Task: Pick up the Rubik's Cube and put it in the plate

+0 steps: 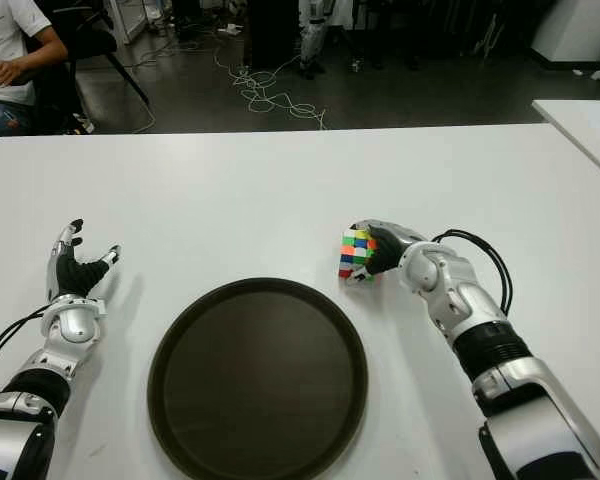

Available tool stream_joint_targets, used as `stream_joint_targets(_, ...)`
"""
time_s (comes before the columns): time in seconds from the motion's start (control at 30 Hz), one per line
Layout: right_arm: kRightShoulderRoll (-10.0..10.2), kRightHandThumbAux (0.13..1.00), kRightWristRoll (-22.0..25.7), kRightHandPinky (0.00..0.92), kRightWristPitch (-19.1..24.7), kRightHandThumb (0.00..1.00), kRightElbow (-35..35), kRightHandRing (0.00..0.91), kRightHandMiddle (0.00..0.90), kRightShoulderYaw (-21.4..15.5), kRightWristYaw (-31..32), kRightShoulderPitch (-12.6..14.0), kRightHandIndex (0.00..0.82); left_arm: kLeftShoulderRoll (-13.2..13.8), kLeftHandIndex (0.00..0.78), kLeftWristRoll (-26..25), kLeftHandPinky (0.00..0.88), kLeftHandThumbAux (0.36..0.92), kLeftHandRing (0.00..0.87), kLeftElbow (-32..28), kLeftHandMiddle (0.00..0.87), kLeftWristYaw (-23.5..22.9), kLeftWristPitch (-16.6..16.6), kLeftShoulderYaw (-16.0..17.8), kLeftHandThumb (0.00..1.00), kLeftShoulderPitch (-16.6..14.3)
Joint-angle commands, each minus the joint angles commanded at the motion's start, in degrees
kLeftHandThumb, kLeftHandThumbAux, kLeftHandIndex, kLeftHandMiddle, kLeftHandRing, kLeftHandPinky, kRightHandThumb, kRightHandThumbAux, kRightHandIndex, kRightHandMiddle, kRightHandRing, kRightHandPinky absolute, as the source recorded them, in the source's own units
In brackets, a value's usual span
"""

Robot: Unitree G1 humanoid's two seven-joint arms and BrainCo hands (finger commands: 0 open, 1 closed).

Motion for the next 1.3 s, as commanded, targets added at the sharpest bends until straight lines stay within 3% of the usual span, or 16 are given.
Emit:
stream_joint_targets(0.77, -0.16, 0.732, -0.33, 0.016, -1.79, 0.0, 1.84, 0.051, 0.061, 0.82, 0.63, -1.1, 0.022, 0.29, 0.098, 0.36, 0.143, 0.702, 0.147, 0.25, 0.146, -0.03, -0.24, -0.37, 0.167, -0.06)
stream_joint_targets(0.93, -0.3, 0.737, -1.06, 0.014, -2.34, 0.0, 2.41, 0.06, 0.075, 1.19, -0.26, -1.2, 0.038, 0.24, 0.099, 0.37, 0.198, 0.703, 0.17, 0.11, 0.155, 0.18, -0.39, -0.51, 0.162, 0.05)
stream_joint_targets(1.1, 0.16, 0.759, -1.31, 0.031, -2.64, 0.0, 2.95, 0.076, 0.089, 0.94, -2.29, -1.04, 0.05, 0.09, 0.096, -0.01, 0.173, 0.715, 0.156, 0.09, 0.147, -0.08, -0.32, -0.31, 0.184, 0.03)
stream_joint_targets(1.3, 1.06, 0.765, -0.69, 0.16, -3.41, 0.0, 3.49, 0.18, 0.191, -0.22, -7.32, -0.28, 0.203, -0.06, 0.094, -0.2, 0.179, 0.713, 0.153, -0.12, 0.145, -0.21, 0.21, -0.2, 0.186, 0.02)
